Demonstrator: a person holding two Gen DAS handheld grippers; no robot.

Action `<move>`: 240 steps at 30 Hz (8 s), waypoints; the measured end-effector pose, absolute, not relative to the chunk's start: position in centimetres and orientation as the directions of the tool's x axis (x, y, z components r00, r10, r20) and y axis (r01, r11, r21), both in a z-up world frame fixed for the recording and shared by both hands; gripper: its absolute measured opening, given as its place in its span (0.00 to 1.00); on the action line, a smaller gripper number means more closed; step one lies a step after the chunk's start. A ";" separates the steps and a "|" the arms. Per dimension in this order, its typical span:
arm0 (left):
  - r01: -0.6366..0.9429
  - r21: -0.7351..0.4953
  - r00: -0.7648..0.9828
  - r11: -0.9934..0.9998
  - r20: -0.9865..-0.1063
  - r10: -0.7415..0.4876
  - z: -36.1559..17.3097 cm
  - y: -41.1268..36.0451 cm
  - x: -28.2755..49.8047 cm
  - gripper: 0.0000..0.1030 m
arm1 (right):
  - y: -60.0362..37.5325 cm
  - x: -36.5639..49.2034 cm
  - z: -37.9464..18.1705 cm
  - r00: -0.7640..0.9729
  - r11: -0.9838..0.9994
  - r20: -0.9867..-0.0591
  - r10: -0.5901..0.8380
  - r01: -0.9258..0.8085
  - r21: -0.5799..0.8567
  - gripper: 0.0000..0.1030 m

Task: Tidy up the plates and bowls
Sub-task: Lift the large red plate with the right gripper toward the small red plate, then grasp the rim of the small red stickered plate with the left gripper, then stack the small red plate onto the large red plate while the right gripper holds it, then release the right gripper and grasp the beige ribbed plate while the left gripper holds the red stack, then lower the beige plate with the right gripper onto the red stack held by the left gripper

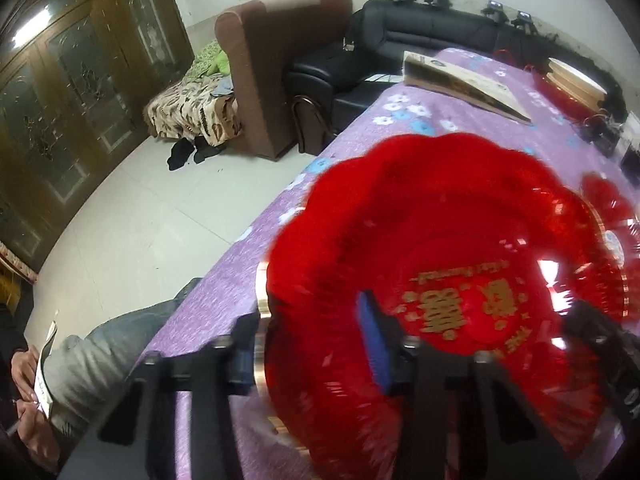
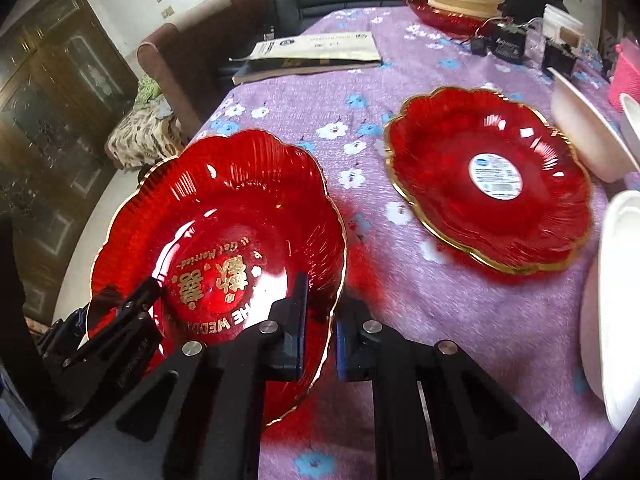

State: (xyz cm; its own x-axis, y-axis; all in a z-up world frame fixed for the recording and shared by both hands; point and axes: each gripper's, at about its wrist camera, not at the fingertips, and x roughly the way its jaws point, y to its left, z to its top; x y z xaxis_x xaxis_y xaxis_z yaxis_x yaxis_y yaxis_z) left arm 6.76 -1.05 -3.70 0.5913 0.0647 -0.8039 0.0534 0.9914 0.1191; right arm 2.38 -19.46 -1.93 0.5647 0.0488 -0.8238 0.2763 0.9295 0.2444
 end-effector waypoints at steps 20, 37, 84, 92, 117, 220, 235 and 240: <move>-0.046 0.180 0.638 0.983 -0.751 0.167 -0.9 3.5 -3.5 0.66 | -16.6 -6.0 -1.5 0.504 0.955 -0.847 0.169 0.130 0.268 0.28; 0.187 0.002 0.720 0.982 -0.680 -0.136 9.8 -5.7 -4.4 0.77 | -30.1 -6.3 -1.5 0.608 0.791 -0.750 0.260 0.312 0.527 0.45; 0.308 -0.106 0.274 0.945 -0.942 -0.195 0.6 -17.2 7.6 0.22 | -37.9 -1.1 -0.7 0.622 0.777 -0.779 0.076 0.453 0.438 0.09; 0.349 0.011 0.413 0.937 -0.900 -0.143 6.5 -9.9 1.8 0.24 | -30.0 -5.5 4.7 0.686 0.848 -0.717 0.120 0.304 0.433 0.10; 0.237 0.046 0.561 0.970 -0.822 -0.098 6.2 -3.3 -3.0 0.57 | -20.2 -10.1 7.6 0.720 0.997 -0.694 0.025 0.033 0.070 0.16; 0.678 -0.267 0.093 0.684 -0.893 -0.441 1.3 -29.3 -15.2 0.09 | -48.5 -31.7 1.4 0.591 0.682 -0.784 0.193 0.494 0.540 0.07; 0.312 -0.065 0.524 0.948 -0.820 -0.229 6.0 -4.2 -6.0 0.12 | -25.8 -10.4 5.9 0.540 0.841 -0.729 0.421 0.070 0.537 0.08; 0.204 -0.005 0.560 0.979 -0.820 -0.121 4.0 -0.7 -3.1 0.14 | -19.0 -4.5 3.6 0.510 0.869 -0.754 0.415 0.024 0.494 0.09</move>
State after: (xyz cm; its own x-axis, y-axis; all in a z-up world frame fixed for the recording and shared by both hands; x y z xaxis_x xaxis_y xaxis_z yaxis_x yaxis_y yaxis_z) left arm -3.13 -0.65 3.97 0.5599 -0.1206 -0.8197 0.2036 0.9790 -0.0049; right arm -4.48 -18.96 3.61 0.5095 0.4148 -0.7539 0.0243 0.8689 0.4944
